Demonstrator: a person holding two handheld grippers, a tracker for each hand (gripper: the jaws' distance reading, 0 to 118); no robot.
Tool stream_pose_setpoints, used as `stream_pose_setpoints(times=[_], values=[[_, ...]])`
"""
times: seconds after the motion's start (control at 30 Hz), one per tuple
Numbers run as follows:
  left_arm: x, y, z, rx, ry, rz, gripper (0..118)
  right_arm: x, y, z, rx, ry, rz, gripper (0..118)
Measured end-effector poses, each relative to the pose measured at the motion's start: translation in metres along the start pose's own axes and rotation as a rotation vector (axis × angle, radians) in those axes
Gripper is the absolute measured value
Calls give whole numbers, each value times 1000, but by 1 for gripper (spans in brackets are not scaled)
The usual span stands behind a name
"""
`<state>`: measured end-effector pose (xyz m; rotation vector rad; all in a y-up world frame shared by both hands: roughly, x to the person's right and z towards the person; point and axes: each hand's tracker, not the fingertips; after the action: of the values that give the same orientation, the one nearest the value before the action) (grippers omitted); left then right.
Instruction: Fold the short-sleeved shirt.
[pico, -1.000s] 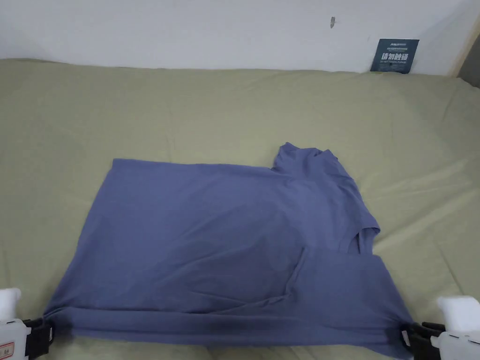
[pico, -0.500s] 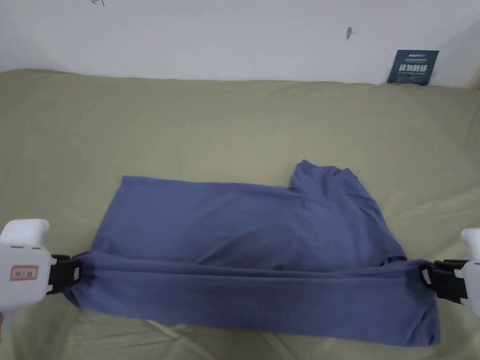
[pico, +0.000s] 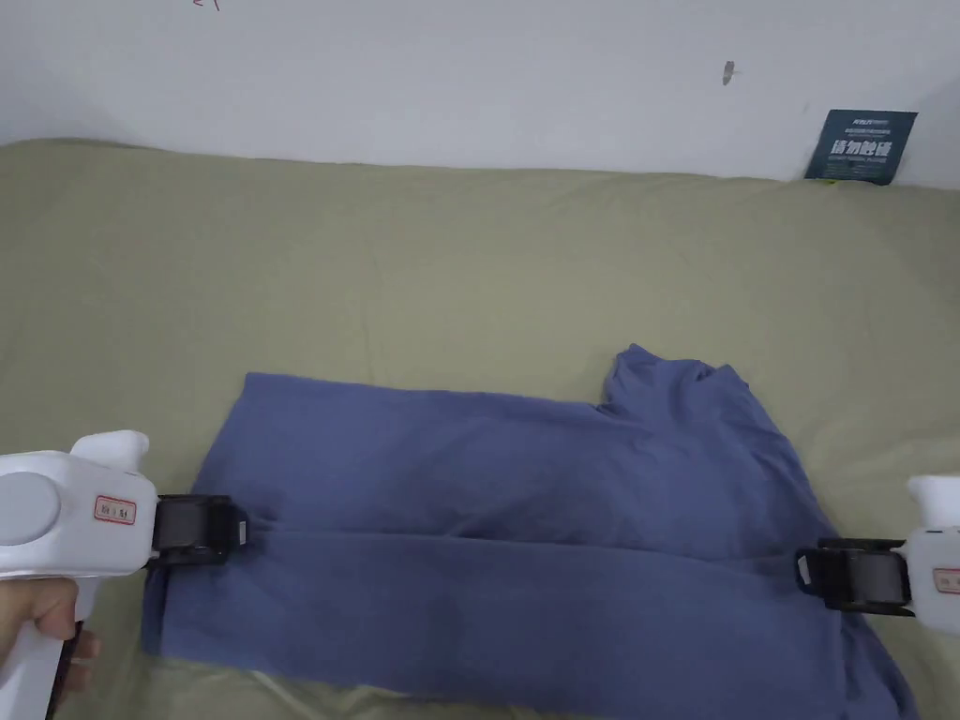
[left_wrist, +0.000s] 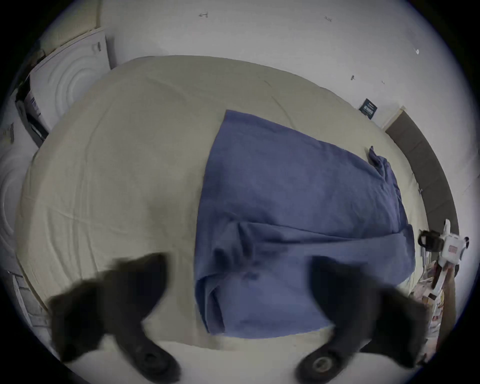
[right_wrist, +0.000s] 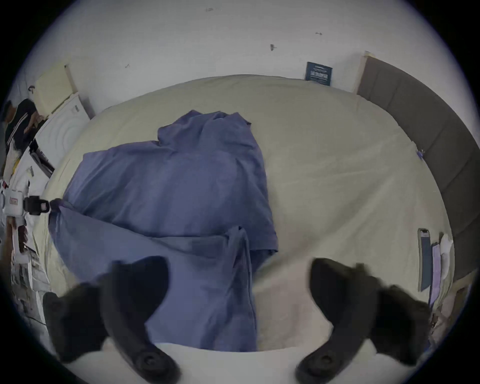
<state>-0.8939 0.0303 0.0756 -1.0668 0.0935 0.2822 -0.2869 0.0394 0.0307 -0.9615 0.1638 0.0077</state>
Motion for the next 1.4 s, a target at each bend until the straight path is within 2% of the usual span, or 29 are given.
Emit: stream_pose_setpoints(times=[0.13, 0.17, 0.2, 0.23, 0.27, 0.3, 0.4, 0.5, 0.53, 0.6, 0.63, 0.77, 0.8, 0.93, 0.97, 1.0, 1.03, 1.1, 1.13, 1.17, 1.2, 1.23, 1.27, 1.3, 1.4], values=[[-4, -29, 33, 77, 43, 17, 116, -5, -25, 31, 25, 21, -27, 112], [-5, -36, 41, 108, 56, 16, 109, -5, -31, 38, 40, 10, -27, 111], [-4, -45, 48, 136, 72, 1, 91, -8, -40, 48, 78, 8, -20, 100], [-2, -56, 56, 161, 98, -20, 45, -12, -49, 57, 122, -13, -14, 60], [0, -63, 60, 175, 131, -44, 9, -15, -56, 62, 128, -24, -13, 17], [2, -73, 63, 198, 160, -53, 0, -12, -64, 63, 130, -15, -18, 2], [-8, -89, 57, 200, 153, -80, 0, -10, -84, 67, 114, 25, -44, 2], [-15, -93, 49, 178, 85, -20, 0, -9, -95, 66, 112, 10, -40, 2], [-15, -92, 52, 180, 76, -7, 25, -6, -97, 66, 113, 9, -55, 2], [-18, -87, 43, 157, 39, 7, 111, -4, -94, 63, 103, 35, -88, 2], [-15, -82, 33, 103, 34, 27, 116, -3, -95, 61, 103, 29, -91, 2], [-24, -68, 9, 82, 56, 45, 114, -2, -92, 56, 87, 10, -80, 2], [-8, -72, 2, 75, 61, 43, 113, -1, -93, 53, 82, 10, -79, 2], [-3, -71, -18, 38, 149, -11, 76, 5, -91, 42, 48, -7, -71, 2], [-2, -72, -17, 33, 147, -29, 50, 9, -91, 38, 47, -8, -69, 2], [-1, -74, -12, 64, 148, -35, 38, 10, -91, 37, 41, -6, -67, 2], [-1, -75, -9, 68, 99, -56, 19, 11, -91, 37, 38, -7, -67, 2], [4, -77, -5, 53, 102, -48, 13, 13, -91, 38, 43, 1, -73, 2], [4, -77, -4, 40, 98, -65, 12, 13, -90, 38, 43, 4, -76, 3], [4, -77, -3, 42, 104, -70, 12, 14, -90, 38, 46, 10, -80, 14], [21, -82, 10, 47, 107, -71, 12, 14, -89, 39, 53, 14, -91, 49], [25, -82, 13, 46, 106, -72, 12, 12, -87, 39, 43, 38, -102, 101], [28, -83, 15, 47, 107, -69, 12, 11, -87, 36, 21, 73, -108, 118], [31, -84, 17, 48, 108, -68, 12, 10, -86, 32, 1, 112, -103, 118], [16, -68, 9, 41, 112, -70, 12, 7, -85, 14, -55, 71, -48, 118]])
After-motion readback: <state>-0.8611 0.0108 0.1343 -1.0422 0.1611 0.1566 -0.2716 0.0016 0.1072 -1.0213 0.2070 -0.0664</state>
